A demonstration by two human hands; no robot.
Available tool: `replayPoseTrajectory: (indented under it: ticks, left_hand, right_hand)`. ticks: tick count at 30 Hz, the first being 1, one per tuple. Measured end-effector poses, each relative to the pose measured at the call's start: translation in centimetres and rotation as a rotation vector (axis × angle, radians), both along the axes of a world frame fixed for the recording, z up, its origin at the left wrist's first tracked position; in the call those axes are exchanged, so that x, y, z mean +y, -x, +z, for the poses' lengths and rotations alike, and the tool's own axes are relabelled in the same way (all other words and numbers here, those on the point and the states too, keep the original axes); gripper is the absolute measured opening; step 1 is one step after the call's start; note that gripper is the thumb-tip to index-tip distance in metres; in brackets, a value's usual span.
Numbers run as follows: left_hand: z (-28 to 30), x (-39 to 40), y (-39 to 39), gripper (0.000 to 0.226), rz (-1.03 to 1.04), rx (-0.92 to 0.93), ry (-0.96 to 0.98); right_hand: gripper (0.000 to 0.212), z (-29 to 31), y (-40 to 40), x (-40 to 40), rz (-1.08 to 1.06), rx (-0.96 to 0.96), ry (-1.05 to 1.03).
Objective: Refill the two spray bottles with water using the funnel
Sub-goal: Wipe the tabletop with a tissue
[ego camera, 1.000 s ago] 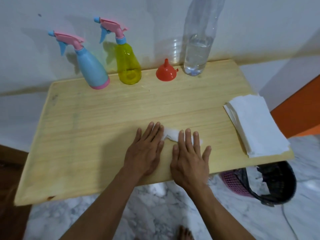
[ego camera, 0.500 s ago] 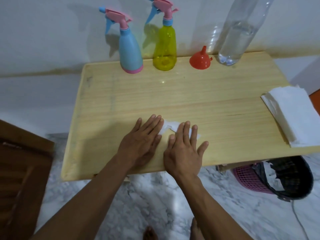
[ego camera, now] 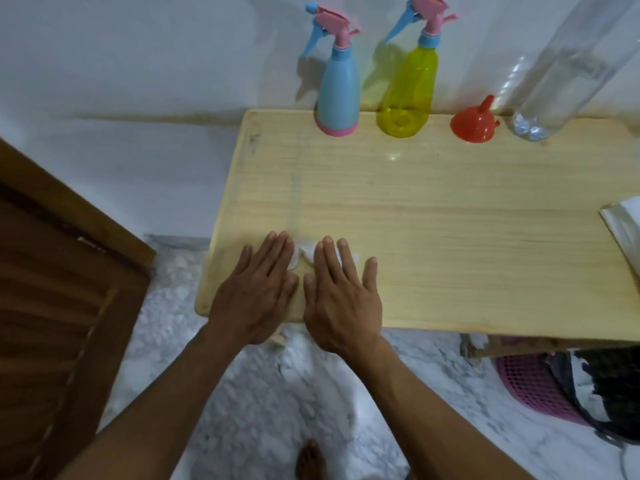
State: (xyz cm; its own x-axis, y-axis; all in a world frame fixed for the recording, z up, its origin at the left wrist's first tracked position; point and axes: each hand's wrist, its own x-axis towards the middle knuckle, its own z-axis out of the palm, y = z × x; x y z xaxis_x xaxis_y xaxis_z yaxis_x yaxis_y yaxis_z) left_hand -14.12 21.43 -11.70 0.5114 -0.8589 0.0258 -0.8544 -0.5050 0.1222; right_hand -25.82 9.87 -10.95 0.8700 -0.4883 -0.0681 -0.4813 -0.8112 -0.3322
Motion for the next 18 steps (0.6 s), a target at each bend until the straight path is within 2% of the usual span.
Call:
replayPoseTrajectory:
  ticks: [4, 9, 18]
  left_hand:
    - [-0.3, -0.7, 4.1, 0.064, 0.124, 0.001, 0.041]
    - [-0.4, -3.2, 9.8, 0.067, 0.214, 0.001, 0.065]
    - [-0.5, -12.1, 18.9, 0.066, 0.264, -0.004, 0.076]
  right_hand:
    - [0.064, 0.0, 3.0, -3.2, 0.176, 0.052, 0.101]
    - [0.068, 0.7, 6.3, -6.8, 0.309, 0.099, 0.119]
    - [0.071, 1.3, 13.8, -15.8, 0.409, 0.131, 0.185]
